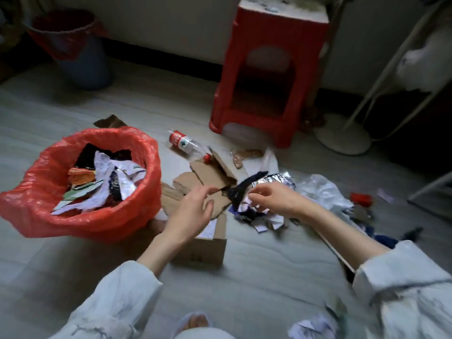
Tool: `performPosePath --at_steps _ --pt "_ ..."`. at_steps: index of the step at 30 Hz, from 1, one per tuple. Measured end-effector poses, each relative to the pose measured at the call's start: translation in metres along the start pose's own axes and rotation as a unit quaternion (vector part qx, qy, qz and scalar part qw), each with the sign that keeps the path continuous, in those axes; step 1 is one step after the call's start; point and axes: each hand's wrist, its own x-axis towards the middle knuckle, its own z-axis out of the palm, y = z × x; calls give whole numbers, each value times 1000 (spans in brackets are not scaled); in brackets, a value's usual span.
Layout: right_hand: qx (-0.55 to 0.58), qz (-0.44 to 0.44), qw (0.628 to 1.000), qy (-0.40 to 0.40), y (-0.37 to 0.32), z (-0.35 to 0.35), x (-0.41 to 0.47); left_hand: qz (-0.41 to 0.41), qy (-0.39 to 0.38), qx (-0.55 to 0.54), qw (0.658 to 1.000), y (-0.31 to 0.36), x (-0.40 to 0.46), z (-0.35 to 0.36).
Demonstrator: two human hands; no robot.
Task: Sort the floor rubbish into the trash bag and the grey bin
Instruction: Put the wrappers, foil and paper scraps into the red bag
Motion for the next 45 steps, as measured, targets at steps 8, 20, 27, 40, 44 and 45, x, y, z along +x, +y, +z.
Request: performPosePath --at_steps 8,20,27,40,44,45 --pt "68 237 968 40 208 22 -82 68 -286 10 956 42 -28 159" --pt "-161 268 947 -74 366 149 -135 423 -582 242 651 31 -77 321" --pt "-211 191 951 124 389 169 -132 474 -452 350 669 7 -80 332" --pt "40 454 839 296 405 159 -158 342 -353 286 822 10 -61 332" --pt "60 468 840 268 407 165 -156 324 -334 267 844 8 -63 326" --pt "56 459 844 272 403 166 -154 316 -324 253 855 5 -65 326"
